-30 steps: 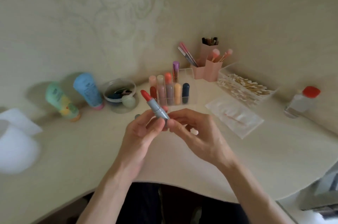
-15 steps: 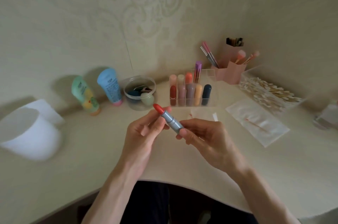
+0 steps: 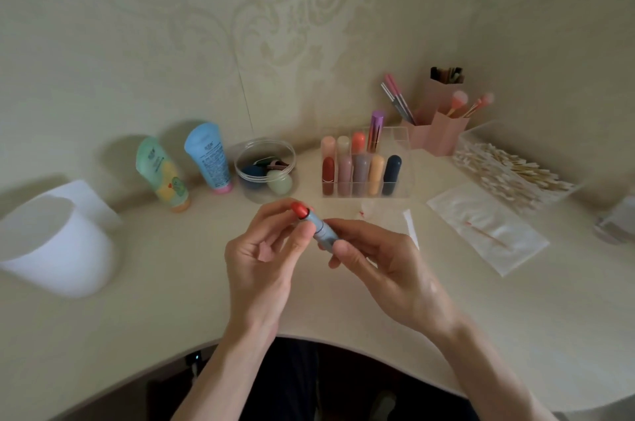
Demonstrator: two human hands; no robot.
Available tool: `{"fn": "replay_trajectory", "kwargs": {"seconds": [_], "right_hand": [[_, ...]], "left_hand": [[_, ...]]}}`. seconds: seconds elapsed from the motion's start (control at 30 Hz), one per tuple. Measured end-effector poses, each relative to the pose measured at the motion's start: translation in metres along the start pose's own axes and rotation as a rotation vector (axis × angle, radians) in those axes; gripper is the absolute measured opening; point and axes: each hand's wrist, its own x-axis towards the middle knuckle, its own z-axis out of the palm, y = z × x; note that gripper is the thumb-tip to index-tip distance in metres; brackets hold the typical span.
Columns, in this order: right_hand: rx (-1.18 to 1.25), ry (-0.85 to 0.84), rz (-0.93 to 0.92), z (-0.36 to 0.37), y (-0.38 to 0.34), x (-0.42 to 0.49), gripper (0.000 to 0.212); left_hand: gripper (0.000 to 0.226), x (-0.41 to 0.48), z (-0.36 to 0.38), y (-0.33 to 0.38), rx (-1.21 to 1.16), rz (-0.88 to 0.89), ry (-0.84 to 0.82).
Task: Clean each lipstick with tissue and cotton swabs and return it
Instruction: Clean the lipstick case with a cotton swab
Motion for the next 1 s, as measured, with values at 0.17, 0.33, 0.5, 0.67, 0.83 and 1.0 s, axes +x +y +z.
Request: {"fn": "replay_trajectory", "kwargs": {"seconds": [0.17,0.33,0.5,0.67,0.83,1.0], "right_hand": [[-0.067,0.131,-0.046,0.0036,0.0020,0.0009,0.020],[-0.167,0.170,-0.115,0.0080,0.0022,0.0010,0.027],[-0.194,0.077,-0.131,0.0097,0.0062,-0.0001,0.030],[-0.140,0.138,-0.081,0.0098,0.0036,-0.0011,0.021],[-0.126,0.130,-0.063,0.0069,0.0061,-0.0008,0.022],[-0.131,0.045,-0.048,0.0043,0.0085,-0.0005,0.024]], "left_hand": [[0.013,-0.0028,-0.0010,-0.0013,-0.001,0.025,0.043],[0.020,-0.0049,0.0060,-0.0005,-0.003,0.020,0.101],[0.019,-0.0039,0.0051,-0.0005,0.023,0.021,0.080],[0.018,-0.0078,0.0046,-0.0002,0.044,0.038,0.076],[0.016,-0.0059,0.0035,0.0014,0.044,0.029,-0.015],[0.022,-0.0044,-0.0008,0.0018,0.108,-0.007,-0.177]]}}
